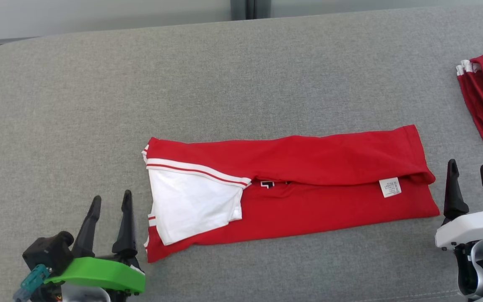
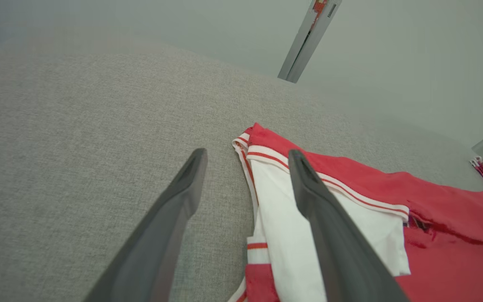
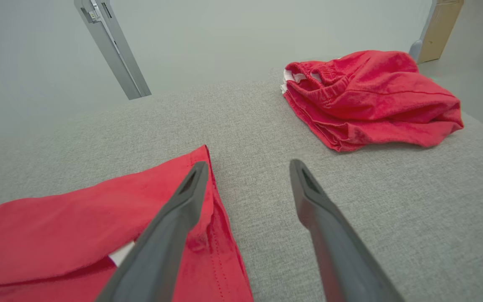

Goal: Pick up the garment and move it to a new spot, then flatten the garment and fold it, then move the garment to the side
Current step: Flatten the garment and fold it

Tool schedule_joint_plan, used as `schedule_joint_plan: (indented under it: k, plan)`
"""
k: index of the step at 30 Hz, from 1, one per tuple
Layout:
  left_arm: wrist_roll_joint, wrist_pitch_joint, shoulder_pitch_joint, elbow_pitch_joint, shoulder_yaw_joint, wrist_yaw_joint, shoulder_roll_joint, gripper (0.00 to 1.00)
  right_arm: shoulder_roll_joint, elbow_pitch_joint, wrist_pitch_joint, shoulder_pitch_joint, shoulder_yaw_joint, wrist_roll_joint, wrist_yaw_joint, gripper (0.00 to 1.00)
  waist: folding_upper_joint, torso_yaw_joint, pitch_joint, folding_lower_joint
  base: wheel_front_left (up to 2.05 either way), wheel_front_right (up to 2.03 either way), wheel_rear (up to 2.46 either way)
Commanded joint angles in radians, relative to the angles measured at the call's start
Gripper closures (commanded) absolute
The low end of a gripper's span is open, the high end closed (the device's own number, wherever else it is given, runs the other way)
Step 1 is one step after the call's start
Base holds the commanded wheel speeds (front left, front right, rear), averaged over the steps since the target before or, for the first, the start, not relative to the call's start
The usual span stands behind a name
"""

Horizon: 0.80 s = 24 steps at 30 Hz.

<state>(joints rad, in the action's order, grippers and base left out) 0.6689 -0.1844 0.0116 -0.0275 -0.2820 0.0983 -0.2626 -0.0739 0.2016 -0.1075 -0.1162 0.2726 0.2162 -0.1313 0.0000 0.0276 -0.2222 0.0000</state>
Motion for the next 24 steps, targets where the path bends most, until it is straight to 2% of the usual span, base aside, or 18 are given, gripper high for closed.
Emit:
schedule_joint_plan:
  k: [1,6,10,15,24]
  plan:
    - [-0.02,-0.016,0.004,0.004,0.007,0.009,-0.001,0.0,0.005,-0.007,-0.002,0.009,0.006,-0.004,0.001,0.0,0.0,0.004,0.008,0.0,0.0,0.0,0.0]
    - [-0.06,-0.042,0.037,-0.01,-0.007,0.026,0.017,0.0,0.009,-0.015,0.034,-0.02,0.006,-0.011,0.001,0.0,0.0,0.011,0.022,0.0,0.0,0.0,0.0]
    - [-0.077,-0.049,0.054,-0.033,-0.022,0.027,0.028,0.0,-0.003,0.017,0.118,-0.055,-0.005,-0.018,0.001,0.0,0.0,0.02,0.028,0.0,0.0,0.0,0.0]
    - [-0.091,-0.056,0.071,-0.06,-0.03,0.031,0.037,0.0,-0.048,0.103,0.233,-0.09,-0.03,-0.022,0.001,0.0,0.0,0.048,0.027,0.0,0.0,0.0,0.0]
    - [-0.093,-0.062,0.086,-0.093,-0.031,0.025,0.043,0.0,-0.103,0.255,0.319,-0.12,-0.086,-0.004,0.001,0.0,0.0,0.084,0.025,0.0,0.0,0.0,0.0]
